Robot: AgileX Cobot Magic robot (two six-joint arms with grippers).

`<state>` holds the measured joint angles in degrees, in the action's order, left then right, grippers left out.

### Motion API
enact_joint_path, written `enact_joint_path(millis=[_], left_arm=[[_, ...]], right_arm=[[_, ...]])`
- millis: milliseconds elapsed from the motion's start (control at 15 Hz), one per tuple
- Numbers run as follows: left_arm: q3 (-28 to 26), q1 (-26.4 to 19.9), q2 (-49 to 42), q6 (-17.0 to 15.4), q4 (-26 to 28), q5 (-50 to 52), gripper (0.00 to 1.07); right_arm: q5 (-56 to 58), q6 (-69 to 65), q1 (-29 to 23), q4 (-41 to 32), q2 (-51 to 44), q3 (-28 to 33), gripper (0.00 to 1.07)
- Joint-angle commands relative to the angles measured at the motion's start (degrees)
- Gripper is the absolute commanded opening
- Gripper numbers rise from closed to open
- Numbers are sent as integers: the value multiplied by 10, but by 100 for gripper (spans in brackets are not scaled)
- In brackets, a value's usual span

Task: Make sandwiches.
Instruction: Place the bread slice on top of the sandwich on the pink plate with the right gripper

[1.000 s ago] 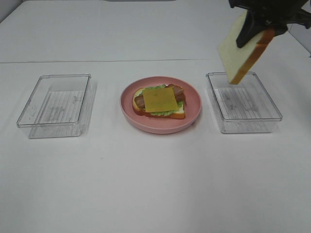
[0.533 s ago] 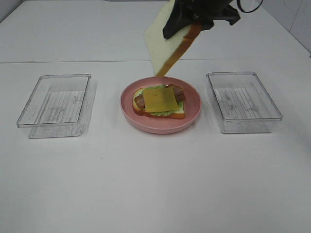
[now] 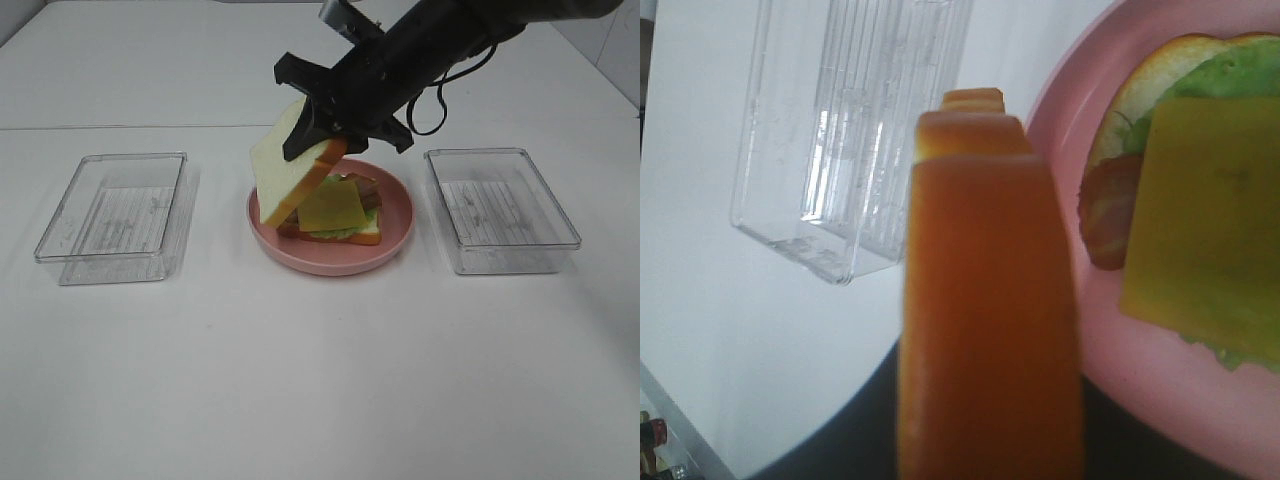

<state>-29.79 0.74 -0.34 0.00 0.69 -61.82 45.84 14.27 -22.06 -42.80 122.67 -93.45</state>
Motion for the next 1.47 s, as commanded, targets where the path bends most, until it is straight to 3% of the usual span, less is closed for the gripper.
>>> enact_joint_path(millis=[67,800,1000,1133,1267,1467], left_arm=[[2,-1,-1,-5,3,2,91],[2,-1,-1,-5,3,2,91],[2,-1,-1,-5,3,2,91],[2,-1,-1,-5,3,2,91],[2,-1,-1,-5,3,2,91],[2,-1,-1,-5,3,2,91]], right_arm=[[-46,19,2,-8,25,1,0],[-91,-45,2,107,32,1,0],[-91,-41,2,110,32,1,37],[-89,-40,2,129,32,1,98],[-84,-39,2,164,31,1,99],[-74,-41,2,280,5,0,99]])
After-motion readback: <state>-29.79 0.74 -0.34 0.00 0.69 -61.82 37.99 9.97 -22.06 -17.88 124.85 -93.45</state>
